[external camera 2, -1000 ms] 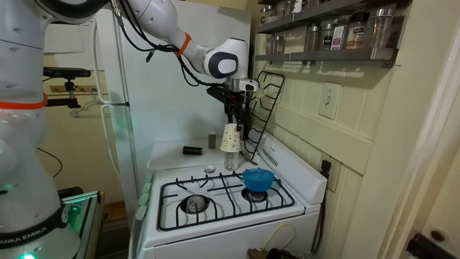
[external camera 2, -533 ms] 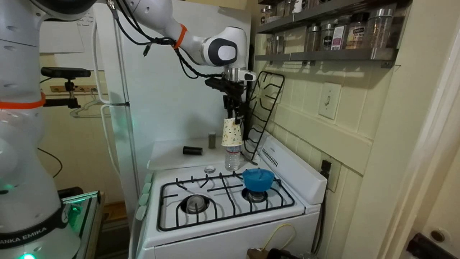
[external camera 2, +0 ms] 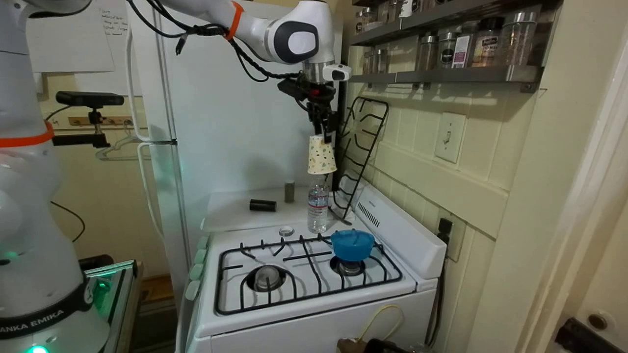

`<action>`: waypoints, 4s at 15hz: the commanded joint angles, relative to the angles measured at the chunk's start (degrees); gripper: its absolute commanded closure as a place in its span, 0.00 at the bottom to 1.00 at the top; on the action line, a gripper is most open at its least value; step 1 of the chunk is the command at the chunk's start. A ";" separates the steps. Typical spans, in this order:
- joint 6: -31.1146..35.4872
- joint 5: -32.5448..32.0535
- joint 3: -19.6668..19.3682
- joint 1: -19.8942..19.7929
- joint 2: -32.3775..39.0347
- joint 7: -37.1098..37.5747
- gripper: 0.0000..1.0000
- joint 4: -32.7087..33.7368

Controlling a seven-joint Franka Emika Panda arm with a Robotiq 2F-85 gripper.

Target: Separate the items on the stove

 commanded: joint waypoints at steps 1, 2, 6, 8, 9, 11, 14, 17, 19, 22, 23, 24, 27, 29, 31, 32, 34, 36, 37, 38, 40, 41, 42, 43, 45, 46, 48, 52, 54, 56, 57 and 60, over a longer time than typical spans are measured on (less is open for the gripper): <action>6.33 1.19 -0.68 -0.66 -7.77 1.91 0.67 -6.24; 8.35 0.55 -1.02 -1.02 -9.35 3.18 0.67 -7.71; 14.73 -1.54 -2.92 -4.13 -14.16 11.62 0.67 -14.69; 17.27 -3.02 -3.82 -6.31 -13.37 15.32 0.67 -17.41; 20.35 -2.09 -4.53 -6.82 -11.94 13.81 0.67 -18.52; 24.68 -1.24 -5.39 -7.71 -9.05 13.58 0.67 -20.21; 30.76 -0.55 -6.43 -8.32 -4.89 13.22 0.67 -21.16; 31.49 0.16 -6.59 -7.89 -1.79 13.63 0.67 -20.73; 29.91 0.76 -6.60 -7.60 -1.29 14.37 0.67 -21.02; 29.78 -0.69 -7.00 -7.44 -1.00 17.01 0.67 -21.58; 30.14 -0.94 -7.06 -7.41 -0.90 17.62 0.67 -21.72; 29.98 -1.15 -7.12 -7.38 -0.71 18.46 0.67 -21.67; 29.16 -1.06 -7.11 -7.26 0.39 19.24 0.67 -21.31; 29.27 -2.03 -7.42 -7.19 1.10 20.74 0.67 -21.27; 29.32 -2.95 -7.73 -7.02 1.61 22.17 0.67 -21.20; 29.39 -3.21 -7.85 -6.95 1.80 22.60 0.67 -21.19; 29.15 -3.77 -8.10 -6.88 2.23 23.45 0.67 -21.03; 28.55 -4.28 -8.29 -6.75 2.33 24.24 0.24 -20.96; 28.31 -5.01 -8.51 -6.63 2.28 25.11 0.15 -20.94; 28.02 -5.45 -8.62 -6.51 2.01 25.51 0.09 -20.98; 27.69 -6.15 -8.67 -6.32 1.35 26.18 0.00 -21.07; 27.42 -6.64 -8.71 -6.18 0.95 26.70 0.00 -21.08; 27.37 -7.65 -8.77 -5.95 0.36 27.64 0.00 -21.22; 27.38 -8.88 -8.77 -5.64 -0.51 28.54 0.00 -21.45; 27.16 -6.76 -7.06 -5.23 -2.83 24.18 0.00 -22.11; 26.83 -4.64 -5.99 -4.93 -3.92 20.37 0.00 -22.26; 26.83 -0.84 -3.95 -3.84 -5.68 13.30 0.00 -22.17; 19.54 10.34 -1.37 -1.11 -5.67 0.65 0.00 -19.13; 14.41 13.57 -1.26 -0.66 -4.22 -4.93 0.00 -16.95; 10.87 12.18 -1.37 -1.02 -1.83 -5.44 0.00 -14.95; 10.08 10.19 -1.40 -1.23 -0.89 -4.46 0.00 -14.39; 10.68 6.54 -1.63 -1.50 2.75 -2.18 0.00 -11.92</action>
